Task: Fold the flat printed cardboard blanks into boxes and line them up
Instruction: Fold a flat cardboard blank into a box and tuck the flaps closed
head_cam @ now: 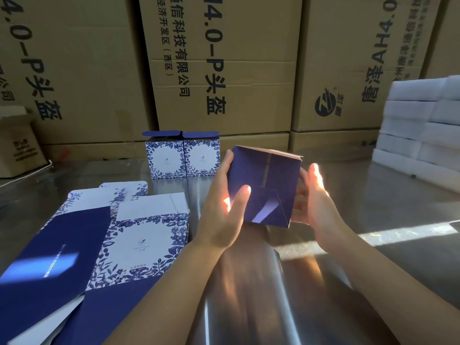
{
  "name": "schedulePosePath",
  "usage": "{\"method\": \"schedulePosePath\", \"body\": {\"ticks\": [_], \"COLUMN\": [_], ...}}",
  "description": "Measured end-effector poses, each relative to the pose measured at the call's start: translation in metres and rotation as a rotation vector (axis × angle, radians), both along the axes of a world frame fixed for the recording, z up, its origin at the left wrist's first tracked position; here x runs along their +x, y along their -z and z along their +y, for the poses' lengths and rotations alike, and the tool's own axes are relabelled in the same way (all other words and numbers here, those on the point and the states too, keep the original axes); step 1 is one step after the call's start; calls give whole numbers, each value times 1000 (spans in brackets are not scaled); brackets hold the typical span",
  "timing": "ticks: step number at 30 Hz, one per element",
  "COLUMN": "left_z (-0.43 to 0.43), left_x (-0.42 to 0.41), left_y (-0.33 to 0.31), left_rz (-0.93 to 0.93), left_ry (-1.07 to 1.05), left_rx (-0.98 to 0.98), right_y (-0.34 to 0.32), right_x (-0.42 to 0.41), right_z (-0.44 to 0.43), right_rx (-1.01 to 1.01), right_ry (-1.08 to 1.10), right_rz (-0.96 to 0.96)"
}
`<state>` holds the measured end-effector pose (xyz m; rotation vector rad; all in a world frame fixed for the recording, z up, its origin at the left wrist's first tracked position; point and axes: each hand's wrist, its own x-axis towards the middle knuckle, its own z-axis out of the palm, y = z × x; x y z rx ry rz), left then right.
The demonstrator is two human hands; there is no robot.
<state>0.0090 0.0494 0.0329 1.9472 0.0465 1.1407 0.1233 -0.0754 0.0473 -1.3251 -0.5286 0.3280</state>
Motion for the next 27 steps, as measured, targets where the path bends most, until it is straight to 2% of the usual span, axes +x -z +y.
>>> {"method": "schedulePosePath", "body": {"ticks": [3, 7, 17, 22, 27], "left_z": [1, 3, 10, 7, 1], "left_x": [1, 4, 7, 5, 2], "left_y": [0, 0, -3, -6, -4], "left_rz": [-45, -79, -128, -148, -50], "left_ry": [33, 38, -207, -254, -260], "left_rx": [-65, -127, -347, -282, -81], "right_y": [-1, -1, 7, 6, 1], "right_x": [4, 6, 7, 6, 2], "right_z": [-4, -5, -2, -2, -7], "right_rx": [10, -8, -75, -83, -65], "right_ry": [-64, -46, -60, -72, 15], "right_rz": [69, 80, 60, 13, -266]}}
